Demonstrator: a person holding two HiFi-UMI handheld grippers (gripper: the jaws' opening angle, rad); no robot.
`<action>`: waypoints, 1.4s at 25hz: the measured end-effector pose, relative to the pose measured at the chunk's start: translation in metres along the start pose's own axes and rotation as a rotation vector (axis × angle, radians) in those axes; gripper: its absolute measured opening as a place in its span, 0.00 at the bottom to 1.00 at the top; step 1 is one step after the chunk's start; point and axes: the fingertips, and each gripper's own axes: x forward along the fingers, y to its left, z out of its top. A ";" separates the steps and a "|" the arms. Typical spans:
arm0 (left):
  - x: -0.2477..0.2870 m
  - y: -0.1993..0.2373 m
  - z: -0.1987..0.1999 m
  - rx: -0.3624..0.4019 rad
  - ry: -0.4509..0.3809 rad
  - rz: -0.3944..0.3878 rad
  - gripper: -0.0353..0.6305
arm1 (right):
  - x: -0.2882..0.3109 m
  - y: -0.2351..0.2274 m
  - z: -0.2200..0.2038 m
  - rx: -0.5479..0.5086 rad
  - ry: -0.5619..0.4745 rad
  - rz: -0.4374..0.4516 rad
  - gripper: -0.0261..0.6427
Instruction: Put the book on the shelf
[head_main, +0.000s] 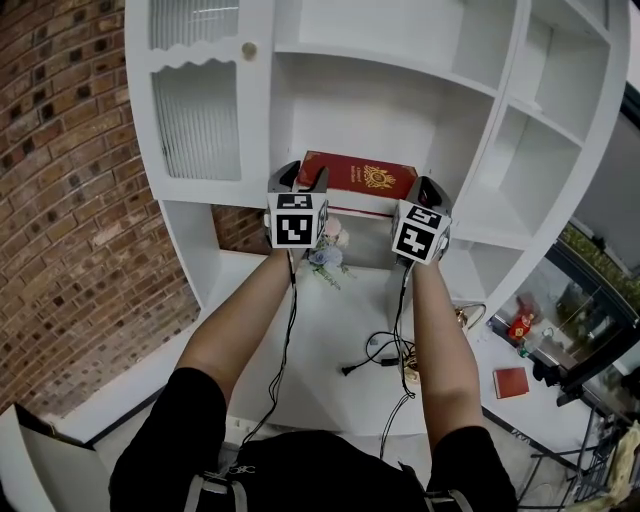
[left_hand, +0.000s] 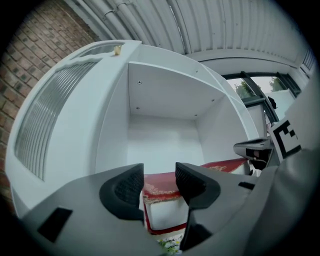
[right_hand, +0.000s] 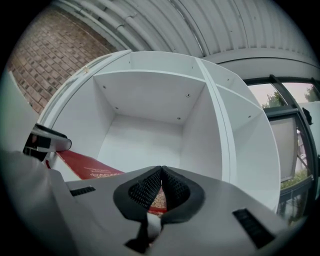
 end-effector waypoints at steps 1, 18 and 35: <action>-0.002 0.001 0.002 0.022 -0.005 0.013 0.35 | -0.002 0.000 0.003 0.011 -0.004 0.006 0.06; -0.121 -0.026 0.001 0.060 -0.102 0.000 0.08 | -0.116 0.030 -0.003 0.197 -0.126 0.158 0.06; -0.154 -0.033 -0.096 -0.045 0.100 -0.066 0.07 | -0.161 0.068 -0.088 0.224 0.022 0.240 0.06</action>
